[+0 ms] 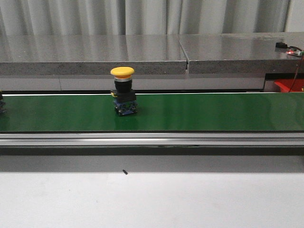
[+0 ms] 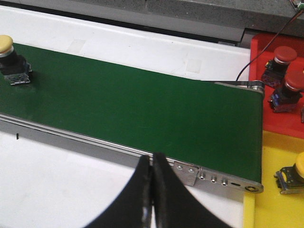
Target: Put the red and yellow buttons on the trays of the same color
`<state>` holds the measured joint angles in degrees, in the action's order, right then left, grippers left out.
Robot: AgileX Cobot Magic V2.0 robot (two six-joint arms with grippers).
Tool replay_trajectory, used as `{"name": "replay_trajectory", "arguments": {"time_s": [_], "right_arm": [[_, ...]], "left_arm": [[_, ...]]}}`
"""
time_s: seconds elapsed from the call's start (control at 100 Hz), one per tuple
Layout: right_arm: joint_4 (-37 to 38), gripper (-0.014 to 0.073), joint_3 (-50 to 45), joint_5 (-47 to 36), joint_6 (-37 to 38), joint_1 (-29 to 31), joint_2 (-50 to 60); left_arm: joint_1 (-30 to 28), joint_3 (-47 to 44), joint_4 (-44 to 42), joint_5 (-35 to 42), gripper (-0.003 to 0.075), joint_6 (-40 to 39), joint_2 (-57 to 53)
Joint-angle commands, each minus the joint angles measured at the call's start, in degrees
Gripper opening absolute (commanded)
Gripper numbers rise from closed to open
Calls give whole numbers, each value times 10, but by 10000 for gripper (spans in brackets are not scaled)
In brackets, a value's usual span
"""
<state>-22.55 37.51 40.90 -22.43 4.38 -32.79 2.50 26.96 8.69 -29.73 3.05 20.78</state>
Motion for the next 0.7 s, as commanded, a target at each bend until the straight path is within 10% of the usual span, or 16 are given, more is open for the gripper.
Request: {"name": "replay_trajectory", "arguments": {"time_s": [0.0, 0.14, 0.43, 0.69], "right_arm": [[-18, -107, 15, -35, -5, 0, -1], [-18, -31, 15, -22, -6, 0, -1], [-73, 596, 15, -18, -6, 0, -1], [-82, 613, 53, 11, -6, 0, -67]], "left_arm": [[5, 15, 4, 39, -20, 0, 4], [5, 15, 4, 39, -20, 0, 4], [5, 15, 4, 39, -20, 0, 4], [5, 15, 4, 39, -20, 0, 4]]}}
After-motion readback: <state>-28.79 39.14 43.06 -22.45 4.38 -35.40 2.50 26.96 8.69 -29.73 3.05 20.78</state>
